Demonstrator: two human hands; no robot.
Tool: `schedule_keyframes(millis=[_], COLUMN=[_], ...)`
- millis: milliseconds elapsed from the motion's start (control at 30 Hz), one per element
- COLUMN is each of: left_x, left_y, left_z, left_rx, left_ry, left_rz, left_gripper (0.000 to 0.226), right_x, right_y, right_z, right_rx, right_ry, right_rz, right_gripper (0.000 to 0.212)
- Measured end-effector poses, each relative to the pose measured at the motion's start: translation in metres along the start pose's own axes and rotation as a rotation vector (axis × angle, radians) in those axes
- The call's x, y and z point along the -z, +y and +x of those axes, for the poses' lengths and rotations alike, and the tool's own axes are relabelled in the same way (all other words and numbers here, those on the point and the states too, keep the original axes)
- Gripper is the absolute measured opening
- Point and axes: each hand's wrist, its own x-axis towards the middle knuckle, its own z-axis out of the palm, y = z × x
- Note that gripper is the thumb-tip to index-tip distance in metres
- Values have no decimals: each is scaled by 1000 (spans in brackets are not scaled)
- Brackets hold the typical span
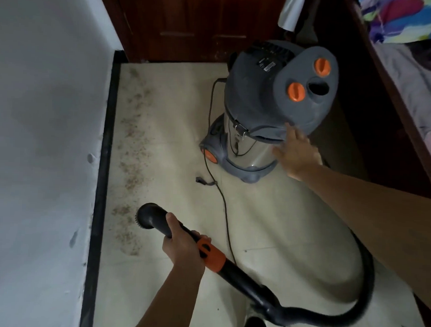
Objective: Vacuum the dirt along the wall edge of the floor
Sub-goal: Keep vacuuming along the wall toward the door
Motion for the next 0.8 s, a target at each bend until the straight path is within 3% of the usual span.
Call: schedule_keyframes(millis=[133,267,333,400,500,600,700,800], left_x=[48,104,130,154,187,215,243,273], left_y=[7,11,12,7,-9,-32,-67,-116], left_z=[20,42,52,67,83,98,125,169], left_rx=[73,117,122,135,207,239,161,-34], left_ry=[-84,-145,-153,-159,-227,-333,-359,-314], left_rz=[15,0,-21,-49,-69,38,291,587], left_gripper=[55,54,52,52,48,32,17,17], right_x=[-59,-127,-152,-174,-208,-247,-292,-342], right_y=[-29,-56,-66,-75,-85,-81,-53,-4], right_z=[-101,-219,-269,-308,-345,-362,-367,-371], right_rx=[-25,-124,-120,-58,75,92,1,-196], right_ry=[-140,-529,-654,-724,-680,-589,-527,-409], right_rz=[152,518,579,527,299,279,253,290], right_gripper=[53,32,18,24,24,22,21,22])
